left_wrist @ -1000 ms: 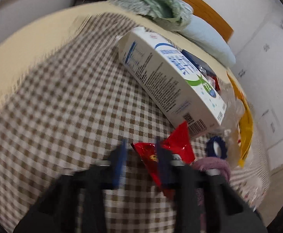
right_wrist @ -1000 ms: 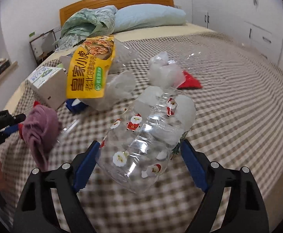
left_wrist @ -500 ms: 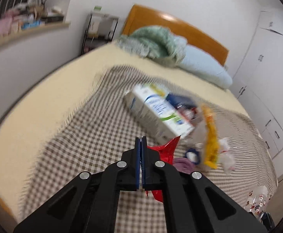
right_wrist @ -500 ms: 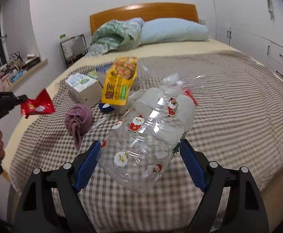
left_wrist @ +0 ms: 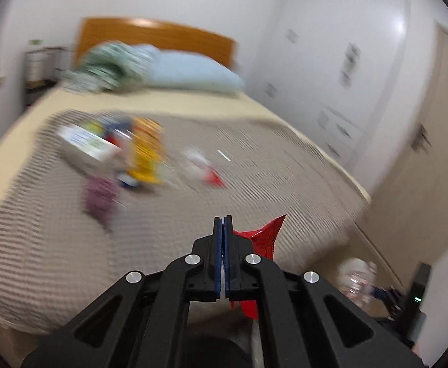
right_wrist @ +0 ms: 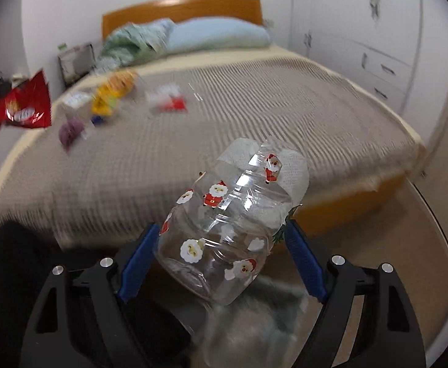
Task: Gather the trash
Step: 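Carry the red wrapper and clear bottle to the floor bin and release both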
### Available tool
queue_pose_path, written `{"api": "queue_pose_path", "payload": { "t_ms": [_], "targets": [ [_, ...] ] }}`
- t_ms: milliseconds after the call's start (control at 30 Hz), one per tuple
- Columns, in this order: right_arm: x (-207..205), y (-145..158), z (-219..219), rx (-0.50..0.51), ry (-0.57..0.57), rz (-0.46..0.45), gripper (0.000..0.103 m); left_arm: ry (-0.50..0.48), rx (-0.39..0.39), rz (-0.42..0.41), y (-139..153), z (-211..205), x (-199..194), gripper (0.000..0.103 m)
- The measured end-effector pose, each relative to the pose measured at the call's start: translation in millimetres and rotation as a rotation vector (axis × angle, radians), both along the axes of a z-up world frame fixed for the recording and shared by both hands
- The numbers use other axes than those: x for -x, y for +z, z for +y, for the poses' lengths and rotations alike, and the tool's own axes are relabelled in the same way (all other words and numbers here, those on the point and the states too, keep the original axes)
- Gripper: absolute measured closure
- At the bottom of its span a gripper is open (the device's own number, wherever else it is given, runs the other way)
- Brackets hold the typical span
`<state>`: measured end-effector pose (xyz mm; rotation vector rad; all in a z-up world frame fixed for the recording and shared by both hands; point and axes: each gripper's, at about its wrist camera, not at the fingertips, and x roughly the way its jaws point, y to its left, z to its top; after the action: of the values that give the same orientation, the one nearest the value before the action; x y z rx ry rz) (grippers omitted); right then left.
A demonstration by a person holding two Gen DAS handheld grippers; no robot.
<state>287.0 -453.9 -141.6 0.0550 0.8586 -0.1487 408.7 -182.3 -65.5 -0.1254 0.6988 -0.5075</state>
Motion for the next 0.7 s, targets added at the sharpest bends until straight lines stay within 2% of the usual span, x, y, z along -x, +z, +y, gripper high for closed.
{"api": "queue_pose_path", "payload": {
  "t_ms": [133, 267, 367, 500, 567, 633, 700],
  "targets": [
    [33.5, -60.7, -35.0, -0.059, -0.065, 0.115, 0.023, -0.176, -0.098, 0.111, -54.4, -82.8, 13.8, 0.103],
    [47.9, -137.9, -54.0, -0.129, -0.133, 0.242, 0.023, -0.281, -0.193, 0.260, -124.0, -149.0, 17.2, 0.103],
    [52.3, -206.4, -65.0, -0.198, -0.205, 0.351, 0.023, -0.320, -0.215, 0.409, -174.8, -181.2, 6.9, 0.103],
    [50.7, -277.7, -68.2, -0.313, -0.315, 0.456, 0.023, -0.349, -0.312, 0.448, -219.6, -219.5, 8.9, 0.103],
    [48.7, -302.8, -65.6, -0.369, -0.356, 0.491, 0.022, -0.364, -0.341, 0.475, -240.0, -233.5, 8.4, 0.103],
    [48.2, -330.5, -60.9, -0.372, -0.402, 0.562, 0.022, -0.362, -0.366, 0.513, -259.7, -246.5, 11.9, 0.103],
    [47.1, -351.3, -51.7, -0.395, -0.391, 0.617, 0.021, -0.366, -0.374, 0.569, -278.5, -254.9, 11.3, 0.103]
  ]
}}
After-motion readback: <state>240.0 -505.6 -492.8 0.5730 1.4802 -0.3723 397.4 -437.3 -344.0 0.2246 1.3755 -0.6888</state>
